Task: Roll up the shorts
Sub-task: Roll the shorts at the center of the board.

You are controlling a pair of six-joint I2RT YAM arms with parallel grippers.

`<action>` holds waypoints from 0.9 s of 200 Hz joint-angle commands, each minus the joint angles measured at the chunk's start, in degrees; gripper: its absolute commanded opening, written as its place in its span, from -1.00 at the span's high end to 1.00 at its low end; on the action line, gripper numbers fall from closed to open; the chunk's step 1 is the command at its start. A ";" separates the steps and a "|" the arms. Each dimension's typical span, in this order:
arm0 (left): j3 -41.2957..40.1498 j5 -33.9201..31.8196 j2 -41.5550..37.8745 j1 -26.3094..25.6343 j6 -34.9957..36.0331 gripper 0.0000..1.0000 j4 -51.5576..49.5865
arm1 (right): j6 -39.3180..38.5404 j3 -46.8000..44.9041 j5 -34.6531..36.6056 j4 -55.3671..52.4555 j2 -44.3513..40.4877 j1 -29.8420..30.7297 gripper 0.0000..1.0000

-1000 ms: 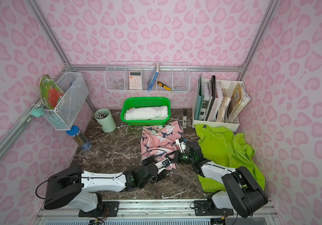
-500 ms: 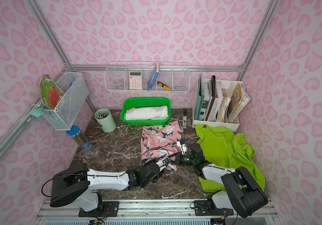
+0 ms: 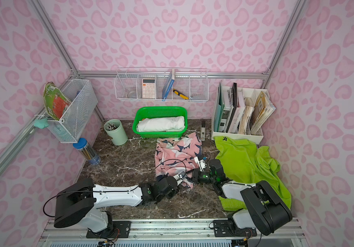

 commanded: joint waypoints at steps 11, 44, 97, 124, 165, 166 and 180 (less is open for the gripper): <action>0.41 1.40 -0.76 0.12 -2.29 1.00 -4.47 | -0.23 0.04 -0.15 0.82 -0.75 -0.52 0.27; 0.99 4.45 -1.51 0.76 -2.53 1.00 -7.14 | -2.15 0.26 1.75 -3.13 -3.01 -1.72 -0.12; 3.81 15.95 -4.11 4.75 -2.84 1.00 -16.89 | -9.95 1.24 5.51 -17.85 -12.71 -8.63 -0.63; 8.23 22.79 -3.24 6.93 -2.04 1.00 -24.77 | -19.05 5.37 11.72 -32.42 -16.92 -10.60 -0.64; 15.84 34.79 0.53 10.46 0.14 1.00 -35.39 | -29.17 9.20 23.52 -43.21 -22.12 -10.16 -0.57; 16.02 35.05 0.67 10.55 0.20 1.00 -35.65 | -29.26 9.19 23.79 -43.29 -22.35 -10.09 -0.57; 18.16 38.49 2.61 11.58 0.80 1.00 -39.09 | -31.61 9.08 28.04 -44.09 -25.65 -8.98 -0.57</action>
